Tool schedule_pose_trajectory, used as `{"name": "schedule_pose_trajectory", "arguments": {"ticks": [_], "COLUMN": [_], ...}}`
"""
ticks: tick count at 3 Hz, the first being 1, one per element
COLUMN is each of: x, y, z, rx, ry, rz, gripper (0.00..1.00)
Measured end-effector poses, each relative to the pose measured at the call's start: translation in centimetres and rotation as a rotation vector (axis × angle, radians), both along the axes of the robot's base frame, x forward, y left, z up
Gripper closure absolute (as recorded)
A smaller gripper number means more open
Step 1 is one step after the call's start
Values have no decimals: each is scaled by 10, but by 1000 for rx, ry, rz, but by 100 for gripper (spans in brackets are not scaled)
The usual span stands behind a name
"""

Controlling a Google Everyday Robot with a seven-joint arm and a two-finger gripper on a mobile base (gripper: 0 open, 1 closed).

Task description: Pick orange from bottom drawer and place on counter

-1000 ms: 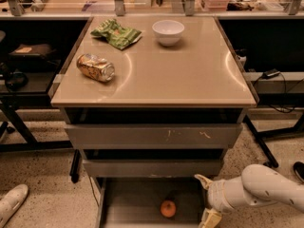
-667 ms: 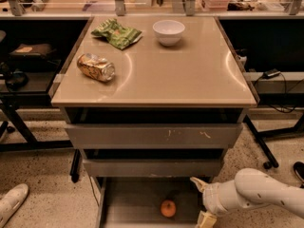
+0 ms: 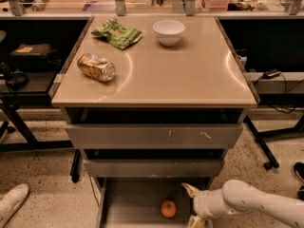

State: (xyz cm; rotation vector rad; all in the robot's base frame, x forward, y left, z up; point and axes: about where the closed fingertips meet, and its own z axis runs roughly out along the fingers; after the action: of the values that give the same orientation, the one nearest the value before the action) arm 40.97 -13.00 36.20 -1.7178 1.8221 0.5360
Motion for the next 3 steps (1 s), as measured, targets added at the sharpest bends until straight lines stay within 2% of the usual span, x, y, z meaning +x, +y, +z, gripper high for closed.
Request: {"name": "schedule_pose_trajectory", "arguments": {"ticks": [1,2,3], "x": [6,14,14], "y": [12,26,26], "z": [-40,-85,-85], "rx": [77,133,133], "ry": [-36,-19,-19], "rz": [22,20,20], "gripper": [0,0,0]}}
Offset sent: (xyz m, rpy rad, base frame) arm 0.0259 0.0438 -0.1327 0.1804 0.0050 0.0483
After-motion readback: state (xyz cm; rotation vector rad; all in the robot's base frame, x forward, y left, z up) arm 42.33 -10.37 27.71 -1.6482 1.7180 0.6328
